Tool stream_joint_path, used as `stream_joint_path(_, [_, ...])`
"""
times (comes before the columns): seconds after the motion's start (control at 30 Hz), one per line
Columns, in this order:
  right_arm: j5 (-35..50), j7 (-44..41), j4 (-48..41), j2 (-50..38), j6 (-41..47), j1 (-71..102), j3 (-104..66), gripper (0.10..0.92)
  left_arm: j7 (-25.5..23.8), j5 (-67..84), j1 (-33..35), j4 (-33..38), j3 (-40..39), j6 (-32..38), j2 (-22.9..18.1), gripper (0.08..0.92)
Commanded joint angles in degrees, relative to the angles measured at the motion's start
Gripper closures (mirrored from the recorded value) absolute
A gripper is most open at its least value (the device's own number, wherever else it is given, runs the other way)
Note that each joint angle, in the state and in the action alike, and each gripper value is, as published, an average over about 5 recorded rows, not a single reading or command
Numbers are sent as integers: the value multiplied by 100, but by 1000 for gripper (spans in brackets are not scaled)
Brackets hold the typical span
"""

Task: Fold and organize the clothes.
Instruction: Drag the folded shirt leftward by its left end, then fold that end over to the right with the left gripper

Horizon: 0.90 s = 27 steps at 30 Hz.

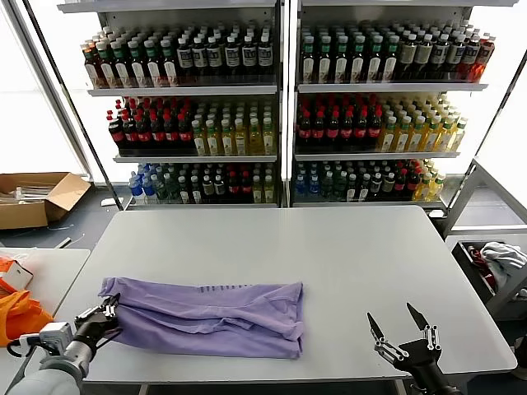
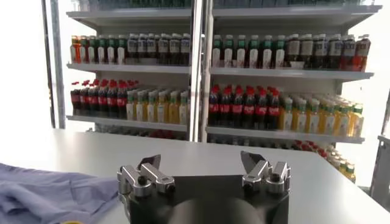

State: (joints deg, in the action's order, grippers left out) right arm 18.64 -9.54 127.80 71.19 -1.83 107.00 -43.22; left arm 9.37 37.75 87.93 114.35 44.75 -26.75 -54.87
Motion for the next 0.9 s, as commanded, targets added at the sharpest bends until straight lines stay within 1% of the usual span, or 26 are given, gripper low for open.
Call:
stream_joint_path(0.03, [16, -6, 56, 7, 15, 22, -27, 203, -857, 259, -748, -868, 1041, -151, 1342, 895])
stream_joint_path(0.13, [30, 4, 97, 8, 24, 53, -73, 203, -794, 291, -848, -382, 789, -192, 1347, 895])
stream_joint_path(0.2, [36, 11, 104, 12, 25, 81, -97, 203, -738, 294, -783, 179, 438, -208, 1249, 895])
stream_joint_path(0.3, [22, 17, 114, 39, 27, 112, -113, 203, -591, 304, -688, 1006, -467, -180, 1047, 895])
stream_joint_path(0.4, [-2, 14, 159, 76, 26, 167, -129, 203, -385, 379, -761, 1467, -1556, -142, 921, 895])
stream_joint_path(0.5, [-18, 10, 197, 126, 18, 231, -149, 203, -176, 426, -1070, 1517, -2566, -199, 842, 894])
stream_joint_path(0.6, [-50, 10, 173, 198, -2, 256, -156, 203, -66, 396, -1501, 1361, -3322, -270, 714, 893])
stream_joint_path(0.7, [-98, 12, 123, 270, -21, 254, -145, 203, -67, 385, -1770, 1163, -3746, -334, 586, 891])
stream_joint_path(0.9, [-101, 10, 71, 347, -18, 245, -123, 203, -159, 153, -1924, 672, -4163, -358, 395, 893])
